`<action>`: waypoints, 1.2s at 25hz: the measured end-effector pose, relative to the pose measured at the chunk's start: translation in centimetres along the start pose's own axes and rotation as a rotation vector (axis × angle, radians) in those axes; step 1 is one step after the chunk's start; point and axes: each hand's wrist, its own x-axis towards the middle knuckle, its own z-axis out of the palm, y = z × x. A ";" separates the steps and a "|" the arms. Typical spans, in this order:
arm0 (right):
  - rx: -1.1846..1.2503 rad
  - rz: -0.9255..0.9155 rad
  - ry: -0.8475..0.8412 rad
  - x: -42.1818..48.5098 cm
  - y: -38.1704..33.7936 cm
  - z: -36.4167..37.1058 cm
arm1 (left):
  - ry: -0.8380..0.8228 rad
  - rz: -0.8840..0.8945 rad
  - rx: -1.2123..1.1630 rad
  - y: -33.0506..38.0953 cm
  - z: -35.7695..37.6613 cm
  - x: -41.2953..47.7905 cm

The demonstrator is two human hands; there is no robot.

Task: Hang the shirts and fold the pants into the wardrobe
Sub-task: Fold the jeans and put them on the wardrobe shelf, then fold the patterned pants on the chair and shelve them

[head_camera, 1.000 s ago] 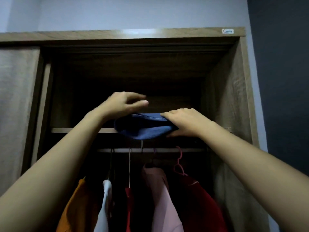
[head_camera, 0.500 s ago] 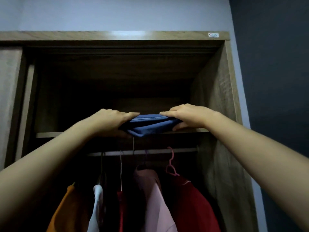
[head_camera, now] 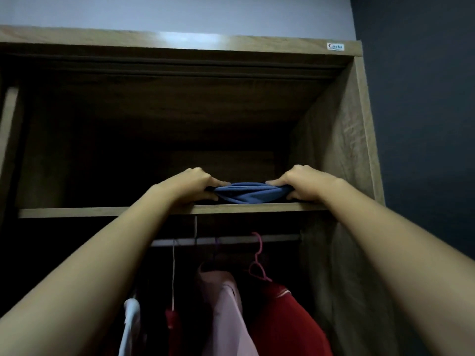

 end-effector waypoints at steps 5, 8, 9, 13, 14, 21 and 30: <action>0.337 0.157 -0.273 -0.9 0.1 -0.8 | -0.249 -0.057 -0.454 -1.3 -0.2 -1.1; 0.416 0.218 -0.282 -1.0 -0.1 -0.7 | -0.258 -0.050 -0.561 -2.0 0.1 -2.1; 0.321 0.177 -0.249 -1.1 -0.2 -0.4 | -0.236 -0.050 -0.538 -2.0 0.3 -2.1; 0.213 0.134 -0.208 -1.5 -0.1 0.4 | -0.167 -0.038 -0.471 -2.4 0.5 -2.0; 0.220 0.131 -0.184 -1.6 0.1 0.5 | -0.162 -0.028 -0.485 -2.4 0.4 -2.2; 0.169 0.200 -0.117 -1.9 -0.3 0.3 | -0.171 -0.127 -0.559 -1.2 0.1 -3.1; 0.594 0.388 0.513 -6.6 -9.7 2.7 | 0.477 -0.154 -0.615 3.2 -1.9 -11.8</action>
